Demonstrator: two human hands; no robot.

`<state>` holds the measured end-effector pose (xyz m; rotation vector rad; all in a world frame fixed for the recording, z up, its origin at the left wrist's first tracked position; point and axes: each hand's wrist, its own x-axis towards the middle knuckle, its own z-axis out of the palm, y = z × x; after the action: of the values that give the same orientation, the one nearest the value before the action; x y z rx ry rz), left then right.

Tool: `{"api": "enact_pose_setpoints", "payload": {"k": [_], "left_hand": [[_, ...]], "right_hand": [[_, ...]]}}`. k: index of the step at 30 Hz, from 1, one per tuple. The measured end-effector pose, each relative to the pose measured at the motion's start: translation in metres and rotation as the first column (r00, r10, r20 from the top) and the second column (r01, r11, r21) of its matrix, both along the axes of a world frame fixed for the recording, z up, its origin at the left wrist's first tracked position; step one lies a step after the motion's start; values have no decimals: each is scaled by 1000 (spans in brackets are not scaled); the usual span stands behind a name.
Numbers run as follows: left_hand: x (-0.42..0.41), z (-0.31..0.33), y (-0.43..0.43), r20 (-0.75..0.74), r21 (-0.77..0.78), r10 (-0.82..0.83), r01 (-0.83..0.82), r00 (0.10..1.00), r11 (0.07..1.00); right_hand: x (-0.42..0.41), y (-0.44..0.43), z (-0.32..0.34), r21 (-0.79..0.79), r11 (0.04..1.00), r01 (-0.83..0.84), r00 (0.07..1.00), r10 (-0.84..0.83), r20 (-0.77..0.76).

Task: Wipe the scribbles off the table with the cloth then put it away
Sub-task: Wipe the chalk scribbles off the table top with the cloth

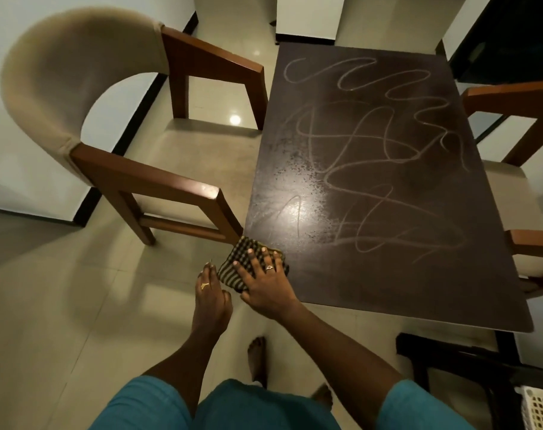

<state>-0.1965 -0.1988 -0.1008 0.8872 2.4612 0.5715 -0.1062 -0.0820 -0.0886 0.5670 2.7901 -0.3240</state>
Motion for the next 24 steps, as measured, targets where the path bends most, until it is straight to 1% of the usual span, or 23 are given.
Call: {"api": "enact_pose_setpoints", "payload": {"k": [4, 8, 10, 12, 15, 18, 20, 24], "left_hand": [[-5, 0, 8, -44, 13, -70, 71, 997, 997], [-6, 0, 12, -40, 25, -18, 19, 999, 1000], [-6, -1, 10, -28, 36, -19, 20, 999, 999], [-8, -3, 9, -24, 39, -38, 38, 999, 999], [-15, -4, 14, -74, 27, -79, 82, 994, 996], [-21, -2, 16, -79, 25, -81, 83, 994, 996], [-23, -2, 14, -94, 21, -76, 79, 993, 997], [-27, 1, 10, -125, 23, -40, 43, 991, 999]], "right_hand": [[-17, 31, 1, 19, 999, 27, 999, -27, 23], [-47, 74, 6, 61, 994, 95, 995, -97, 36], [-64, 98, 9, 71, 990, 120, 991, -123, 46], [-81, 121, 13, 73, 987, 143, 986, -148, 80], [-99, 138, 16, 55, 983, 175, 973, -181, 146], [-97, 127, 16, 49, 982, 182, 970, -188, 153], [-83, 108, 15, 55, 990, 126, 982, -133, 136], [-36, 54, 10, -2, 1000, 11, 999, -11, 43]]}}
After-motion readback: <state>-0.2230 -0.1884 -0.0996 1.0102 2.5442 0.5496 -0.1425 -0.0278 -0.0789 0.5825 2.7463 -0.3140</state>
